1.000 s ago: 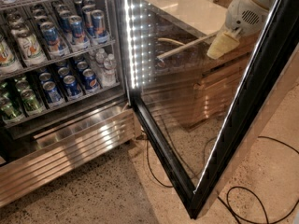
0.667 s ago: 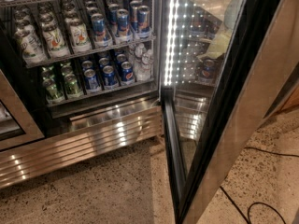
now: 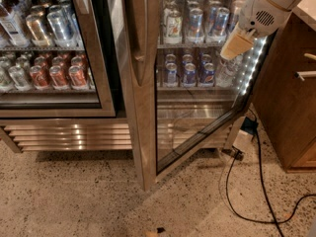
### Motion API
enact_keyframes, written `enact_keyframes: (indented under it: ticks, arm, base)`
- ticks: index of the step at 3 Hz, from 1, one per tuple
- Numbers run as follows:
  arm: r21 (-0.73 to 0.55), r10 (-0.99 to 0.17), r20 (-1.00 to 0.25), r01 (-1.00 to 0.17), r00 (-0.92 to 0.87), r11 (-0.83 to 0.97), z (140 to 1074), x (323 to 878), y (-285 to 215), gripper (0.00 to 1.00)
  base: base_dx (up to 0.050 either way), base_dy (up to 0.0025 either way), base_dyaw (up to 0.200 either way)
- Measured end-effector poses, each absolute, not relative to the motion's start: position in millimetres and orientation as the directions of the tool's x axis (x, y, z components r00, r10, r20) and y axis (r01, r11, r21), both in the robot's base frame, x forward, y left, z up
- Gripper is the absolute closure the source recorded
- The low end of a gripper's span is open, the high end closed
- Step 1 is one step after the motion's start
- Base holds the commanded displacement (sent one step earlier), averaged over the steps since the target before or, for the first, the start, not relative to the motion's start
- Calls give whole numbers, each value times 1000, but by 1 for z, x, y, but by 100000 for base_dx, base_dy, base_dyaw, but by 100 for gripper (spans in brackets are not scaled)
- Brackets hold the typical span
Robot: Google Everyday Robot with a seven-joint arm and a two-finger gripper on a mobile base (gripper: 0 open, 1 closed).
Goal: Close right fridge door
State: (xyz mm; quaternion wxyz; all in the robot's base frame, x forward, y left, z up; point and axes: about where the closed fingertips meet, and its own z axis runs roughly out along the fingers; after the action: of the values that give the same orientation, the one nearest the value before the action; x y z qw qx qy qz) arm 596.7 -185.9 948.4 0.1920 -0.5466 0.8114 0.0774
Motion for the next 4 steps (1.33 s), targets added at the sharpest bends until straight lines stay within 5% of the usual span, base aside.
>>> enact_keyframes:
  ticks: [1, 4]
  arm:
    - [-84, -857, -396, -917, -329, 390, 948, 597, -186, 100]
    - [-84, -857, -396, -917, -329, 390, 948, 597, -186, 100]
  base:
    - [3683, 253, 13301]
    - [4200, 79, 5394]
